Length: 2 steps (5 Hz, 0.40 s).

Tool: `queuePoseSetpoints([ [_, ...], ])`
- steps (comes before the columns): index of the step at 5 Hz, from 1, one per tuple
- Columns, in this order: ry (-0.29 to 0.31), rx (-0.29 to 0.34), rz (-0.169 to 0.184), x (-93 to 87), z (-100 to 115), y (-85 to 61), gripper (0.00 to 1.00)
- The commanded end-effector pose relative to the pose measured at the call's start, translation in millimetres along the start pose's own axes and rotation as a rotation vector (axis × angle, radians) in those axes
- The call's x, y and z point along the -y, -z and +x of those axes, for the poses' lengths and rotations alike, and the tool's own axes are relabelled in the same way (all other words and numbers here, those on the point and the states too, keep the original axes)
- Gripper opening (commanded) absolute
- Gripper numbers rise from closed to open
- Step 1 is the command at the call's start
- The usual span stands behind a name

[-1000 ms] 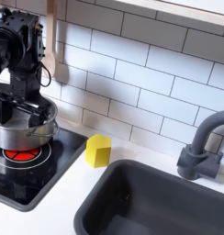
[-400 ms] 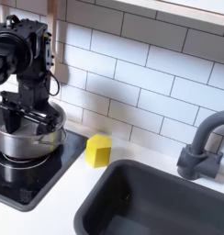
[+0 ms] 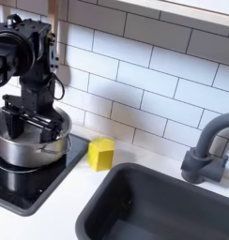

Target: Slide pot right

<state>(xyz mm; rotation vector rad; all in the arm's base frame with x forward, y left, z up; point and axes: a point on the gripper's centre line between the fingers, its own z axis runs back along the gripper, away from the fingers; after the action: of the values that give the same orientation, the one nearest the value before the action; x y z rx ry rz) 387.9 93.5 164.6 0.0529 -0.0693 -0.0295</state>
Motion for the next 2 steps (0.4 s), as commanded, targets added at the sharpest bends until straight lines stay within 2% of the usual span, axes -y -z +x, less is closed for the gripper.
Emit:
queuePoseSetpoints([
  [1,0.031,-0.014,-0.016,15.2,-7.7,0.6,1.00],
  [2,0.038,-0.011,-0.021,18.3,-11.9,-1.5,1.00],
])
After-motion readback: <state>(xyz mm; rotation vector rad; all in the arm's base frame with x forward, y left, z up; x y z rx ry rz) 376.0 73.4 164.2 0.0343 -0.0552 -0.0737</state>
